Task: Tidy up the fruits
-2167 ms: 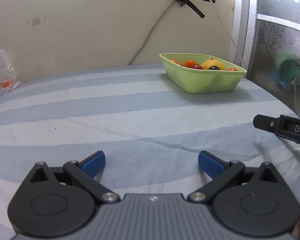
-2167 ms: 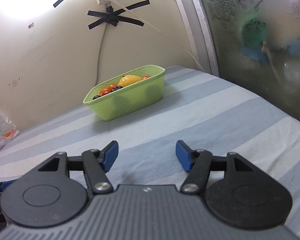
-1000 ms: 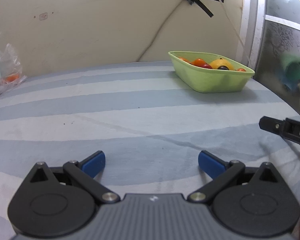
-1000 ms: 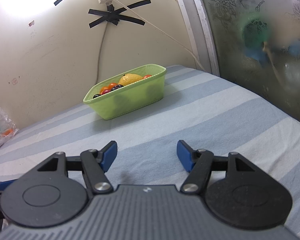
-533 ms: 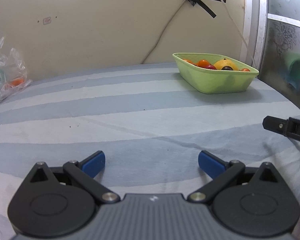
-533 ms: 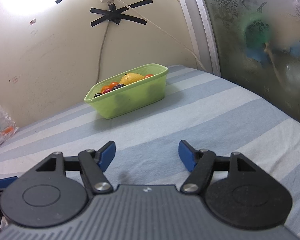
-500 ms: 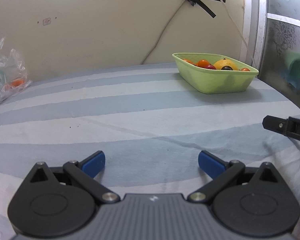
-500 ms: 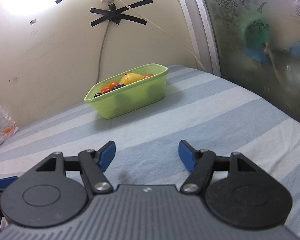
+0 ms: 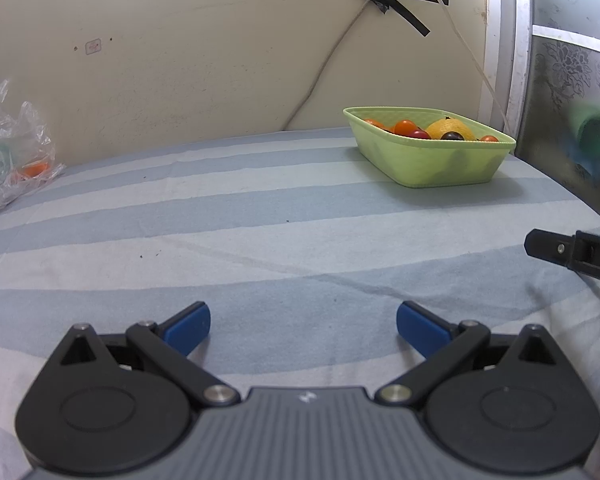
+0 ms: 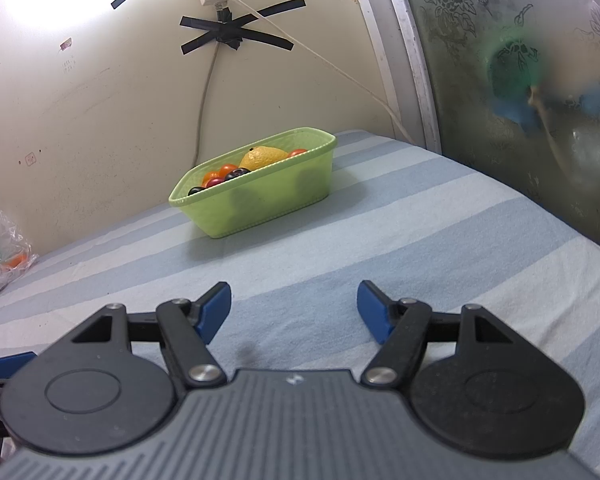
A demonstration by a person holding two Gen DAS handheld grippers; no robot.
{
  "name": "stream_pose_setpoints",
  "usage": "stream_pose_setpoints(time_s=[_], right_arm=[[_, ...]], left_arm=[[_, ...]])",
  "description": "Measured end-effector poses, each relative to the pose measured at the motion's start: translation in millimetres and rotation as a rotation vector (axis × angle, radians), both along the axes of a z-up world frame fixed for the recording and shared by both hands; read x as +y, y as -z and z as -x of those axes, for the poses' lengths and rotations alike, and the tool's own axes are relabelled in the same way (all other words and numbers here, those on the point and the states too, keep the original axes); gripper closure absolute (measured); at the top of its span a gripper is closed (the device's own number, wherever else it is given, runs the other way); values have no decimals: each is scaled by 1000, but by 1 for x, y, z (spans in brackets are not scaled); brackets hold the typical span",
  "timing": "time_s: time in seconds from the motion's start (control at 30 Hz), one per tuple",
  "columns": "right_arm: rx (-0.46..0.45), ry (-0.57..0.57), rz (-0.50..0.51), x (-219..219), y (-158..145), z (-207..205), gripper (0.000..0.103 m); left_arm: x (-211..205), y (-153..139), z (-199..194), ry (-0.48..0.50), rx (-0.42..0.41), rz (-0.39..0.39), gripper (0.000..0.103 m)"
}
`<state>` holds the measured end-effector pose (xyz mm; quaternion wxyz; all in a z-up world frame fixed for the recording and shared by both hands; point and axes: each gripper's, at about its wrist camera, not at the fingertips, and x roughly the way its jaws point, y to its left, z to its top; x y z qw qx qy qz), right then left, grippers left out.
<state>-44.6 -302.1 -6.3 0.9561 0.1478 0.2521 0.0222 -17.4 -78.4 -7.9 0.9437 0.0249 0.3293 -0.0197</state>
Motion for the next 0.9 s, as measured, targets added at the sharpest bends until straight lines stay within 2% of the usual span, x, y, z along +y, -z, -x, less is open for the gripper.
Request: stream_pose_setpoints(time_s=[0.9], right_arm=[[0,0,1,1,0,0,31]], left_arm=[[-1,0,0,-4,5,2,0]])
